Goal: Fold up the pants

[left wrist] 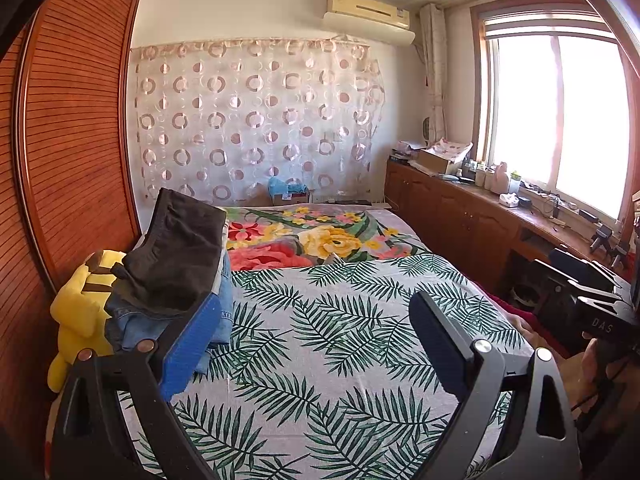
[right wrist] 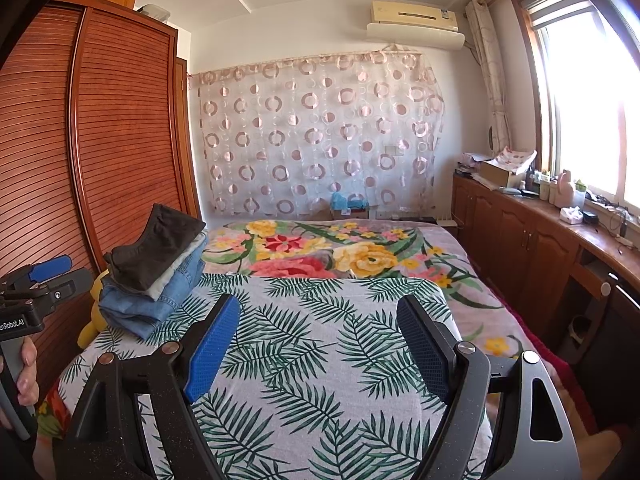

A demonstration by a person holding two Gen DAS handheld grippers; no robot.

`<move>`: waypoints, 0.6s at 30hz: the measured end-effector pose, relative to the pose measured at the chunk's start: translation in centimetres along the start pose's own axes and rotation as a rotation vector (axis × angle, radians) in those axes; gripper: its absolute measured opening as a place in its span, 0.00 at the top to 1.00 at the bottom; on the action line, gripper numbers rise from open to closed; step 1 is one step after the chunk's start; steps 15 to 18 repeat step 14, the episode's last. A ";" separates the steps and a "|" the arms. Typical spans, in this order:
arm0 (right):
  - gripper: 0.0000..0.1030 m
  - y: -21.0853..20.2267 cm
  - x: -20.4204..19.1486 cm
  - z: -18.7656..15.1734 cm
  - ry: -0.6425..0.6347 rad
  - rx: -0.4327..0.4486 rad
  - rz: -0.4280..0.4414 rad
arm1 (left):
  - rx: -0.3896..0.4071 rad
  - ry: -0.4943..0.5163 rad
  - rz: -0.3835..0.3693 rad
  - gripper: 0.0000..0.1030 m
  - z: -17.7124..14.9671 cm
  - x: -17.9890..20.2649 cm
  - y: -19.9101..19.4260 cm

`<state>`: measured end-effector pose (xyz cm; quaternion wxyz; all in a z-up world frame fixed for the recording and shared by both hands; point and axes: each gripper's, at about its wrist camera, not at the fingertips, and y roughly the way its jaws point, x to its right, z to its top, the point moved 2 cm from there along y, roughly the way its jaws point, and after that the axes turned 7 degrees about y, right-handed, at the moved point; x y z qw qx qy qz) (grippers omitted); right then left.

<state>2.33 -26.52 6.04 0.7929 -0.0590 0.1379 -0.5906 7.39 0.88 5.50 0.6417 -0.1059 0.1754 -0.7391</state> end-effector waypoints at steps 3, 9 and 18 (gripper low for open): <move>0.20 0.0 0.0 0.0 0.000 0.002 0.002 | 0.000 0.000 0.000 0.07 0.0 0.0 0.0; 0.20 -0.1 -0.2 -0.2 0.000 0.003 0.003 | -0.001 -0.002 -0.001 0.07 -0.1 0.1 0.0; 0.20 0.0 -0.3 -0.4 0.002 0.000 0.001 | -0.001 -0.001 -0.001 0.07 -0.1 0.0 0.0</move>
